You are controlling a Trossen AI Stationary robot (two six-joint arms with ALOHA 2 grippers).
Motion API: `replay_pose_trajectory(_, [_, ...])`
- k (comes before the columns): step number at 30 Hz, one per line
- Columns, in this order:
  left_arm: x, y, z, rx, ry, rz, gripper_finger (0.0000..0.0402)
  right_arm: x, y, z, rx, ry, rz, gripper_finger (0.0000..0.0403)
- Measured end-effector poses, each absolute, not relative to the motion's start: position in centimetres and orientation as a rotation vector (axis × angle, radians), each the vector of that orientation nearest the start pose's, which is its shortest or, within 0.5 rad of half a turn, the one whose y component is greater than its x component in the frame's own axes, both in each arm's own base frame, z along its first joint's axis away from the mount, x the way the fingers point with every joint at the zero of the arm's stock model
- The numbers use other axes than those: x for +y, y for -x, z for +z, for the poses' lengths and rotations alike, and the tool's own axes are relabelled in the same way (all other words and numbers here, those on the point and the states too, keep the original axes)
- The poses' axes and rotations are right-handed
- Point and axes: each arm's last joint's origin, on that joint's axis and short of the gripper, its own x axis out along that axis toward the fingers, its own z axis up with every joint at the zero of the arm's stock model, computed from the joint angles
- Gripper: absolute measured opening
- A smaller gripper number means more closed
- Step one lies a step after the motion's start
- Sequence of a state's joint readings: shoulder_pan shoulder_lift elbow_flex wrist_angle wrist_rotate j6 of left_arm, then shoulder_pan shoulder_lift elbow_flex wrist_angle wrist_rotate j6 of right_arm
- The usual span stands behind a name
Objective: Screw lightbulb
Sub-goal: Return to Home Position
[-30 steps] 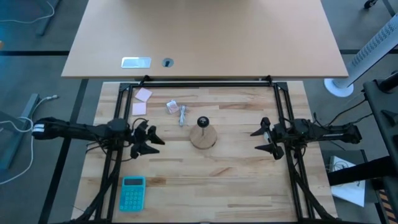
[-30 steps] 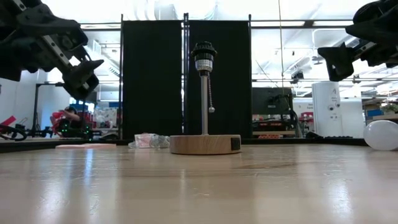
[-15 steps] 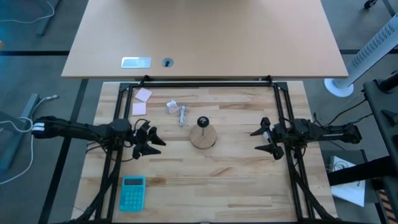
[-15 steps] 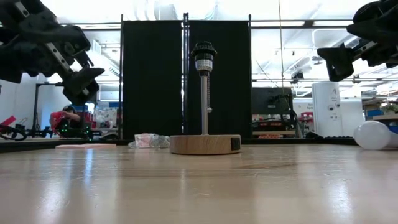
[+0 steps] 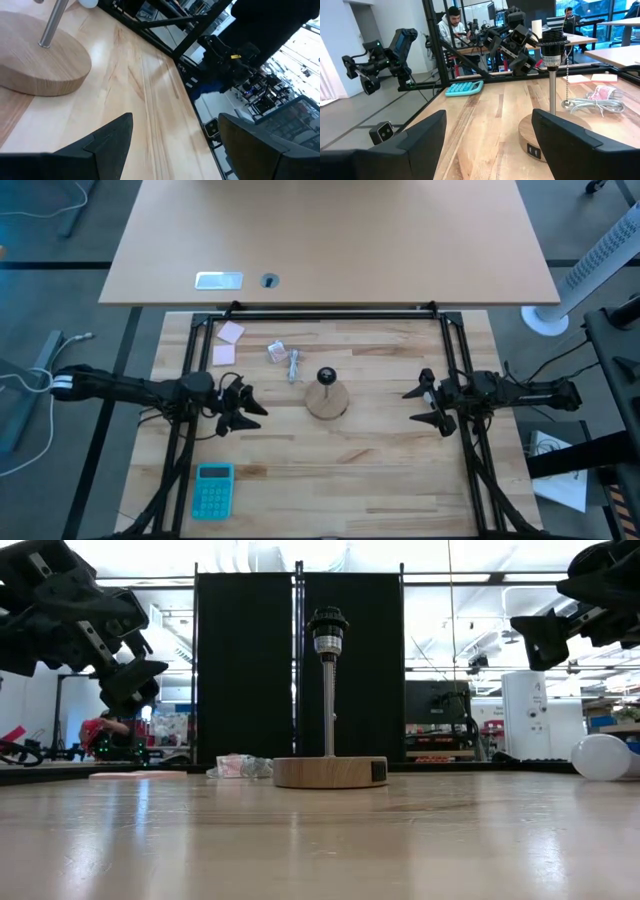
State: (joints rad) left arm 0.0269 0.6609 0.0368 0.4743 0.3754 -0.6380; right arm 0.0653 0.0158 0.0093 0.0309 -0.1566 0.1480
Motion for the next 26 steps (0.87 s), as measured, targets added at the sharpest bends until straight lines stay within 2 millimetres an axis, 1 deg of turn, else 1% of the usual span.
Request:
replay_pose_trajectory(6, [-0.68, -14.02, 15.5, 0.269, 0.663, -0.284, 0.0284, 1.09, -9.72, 16.84, -0.008, -0.146, 0.224, 0.0282])
replay_pose_trajectory(18, [-0.68, -14.17, 15.12, 0.3, 0.669, -0.274, 0.0284, 1.09, -9.72, 16.85, -0.008, -0.146, 0.223, 0.0302])
replay_pose_trajectory(26, [-0.68, -14.25, 14.9, 0.316, 0.672, -0.268, 0.0284, 1.09, -9.72, 16.85, -0.008, -0.146, 0.224, 0.0293])
